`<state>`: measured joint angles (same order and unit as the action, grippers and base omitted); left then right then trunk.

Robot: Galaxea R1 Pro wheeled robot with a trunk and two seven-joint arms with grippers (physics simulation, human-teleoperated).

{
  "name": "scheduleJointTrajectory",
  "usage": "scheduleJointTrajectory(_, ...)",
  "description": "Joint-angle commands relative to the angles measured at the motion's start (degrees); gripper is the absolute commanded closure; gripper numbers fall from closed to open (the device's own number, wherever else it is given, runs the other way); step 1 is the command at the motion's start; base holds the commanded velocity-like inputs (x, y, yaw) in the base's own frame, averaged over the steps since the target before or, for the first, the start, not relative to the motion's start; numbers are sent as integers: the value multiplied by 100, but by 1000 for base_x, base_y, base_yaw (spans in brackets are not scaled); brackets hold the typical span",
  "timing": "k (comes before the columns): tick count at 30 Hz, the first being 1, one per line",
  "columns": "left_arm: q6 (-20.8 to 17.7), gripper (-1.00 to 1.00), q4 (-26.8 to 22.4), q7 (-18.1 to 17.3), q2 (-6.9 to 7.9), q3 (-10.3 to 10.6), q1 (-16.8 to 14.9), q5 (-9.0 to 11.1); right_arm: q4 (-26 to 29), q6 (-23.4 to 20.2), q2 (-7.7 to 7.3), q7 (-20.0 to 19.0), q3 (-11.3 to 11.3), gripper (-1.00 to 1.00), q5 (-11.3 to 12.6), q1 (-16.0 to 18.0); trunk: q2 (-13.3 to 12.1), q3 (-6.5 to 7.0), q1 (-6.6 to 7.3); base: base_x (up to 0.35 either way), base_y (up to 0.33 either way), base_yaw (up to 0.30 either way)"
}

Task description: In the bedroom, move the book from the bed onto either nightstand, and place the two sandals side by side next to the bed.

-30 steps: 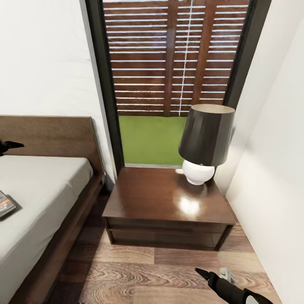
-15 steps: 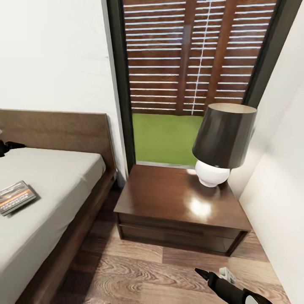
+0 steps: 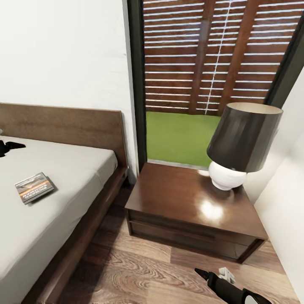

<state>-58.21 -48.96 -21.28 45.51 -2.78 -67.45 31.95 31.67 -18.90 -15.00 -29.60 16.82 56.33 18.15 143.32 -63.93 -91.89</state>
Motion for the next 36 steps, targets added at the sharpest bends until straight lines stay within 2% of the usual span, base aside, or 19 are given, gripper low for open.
scheduleJointTrajectory(1, -24, -100, 0, -51, -2, -12, -5, -49, 1, -19, -6, 0, 28, -100, 53, 4, 2, -10, 1, 0, 0, 192)
scheduleJointTrajectory(17, -16, -100, 178, -51, -129, -12, 3, -49, 3, -27, 26, -7, 32, -100, 49, 4, 2, -80, 1, 0, 0, 181)
scheduleJointTrajectory(24, -15, -100, 208, -51, -209, -12, 3, -55, 5, -40, 60, -21, 36, -100, 45, 4, 2, -88, 1, 27, 15, 46)
scheduleJointTrajectory(36, -9, -100, 211, -51, -234, -12, 3, -57, 6, -36, 62, -23, 38, -100, 45, 4, 2, -89, 1, 102, 72, 3)
